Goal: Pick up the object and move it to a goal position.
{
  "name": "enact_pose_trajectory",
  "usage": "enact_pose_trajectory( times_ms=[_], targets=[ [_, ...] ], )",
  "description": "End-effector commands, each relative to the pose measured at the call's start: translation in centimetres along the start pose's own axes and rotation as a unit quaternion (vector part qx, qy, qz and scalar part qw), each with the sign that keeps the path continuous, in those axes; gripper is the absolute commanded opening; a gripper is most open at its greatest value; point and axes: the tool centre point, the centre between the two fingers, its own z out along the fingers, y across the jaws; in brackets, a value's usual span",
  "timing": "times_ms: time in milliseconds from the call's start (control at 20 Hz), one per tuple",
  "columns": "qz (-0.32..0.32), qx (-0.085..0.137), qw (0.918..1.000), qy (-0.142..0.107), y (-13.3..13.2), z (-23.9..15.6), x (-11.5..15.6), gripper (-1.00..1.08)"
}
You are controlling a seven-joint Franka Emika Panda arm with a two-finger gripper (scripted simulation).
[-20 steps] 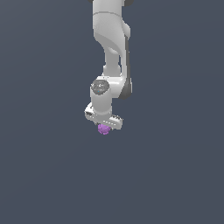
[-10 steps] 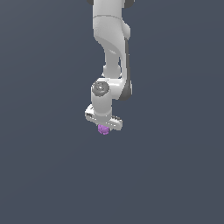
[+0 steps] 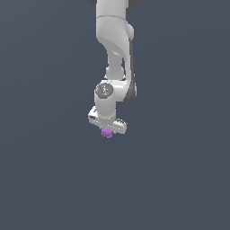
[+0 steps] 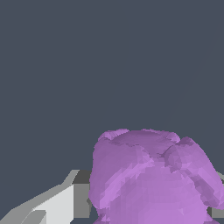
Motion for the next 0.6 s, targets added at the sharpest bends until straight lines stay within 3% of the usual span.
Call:
enact_pose_trajectory(
  times_ms=[0,250,550],
  targets=[
    [-0.001,0.0,1.0,0.0,-0.8,0.0,-0.5,-1.0],
    [-0.001,0.0,1.0,0.0,-3.3,-0.1,-2.5,-1.0],
    [-0.001,0.0,1.0,0.0,-8.2,-0.3,-6.2,-1.0]
  ],
)
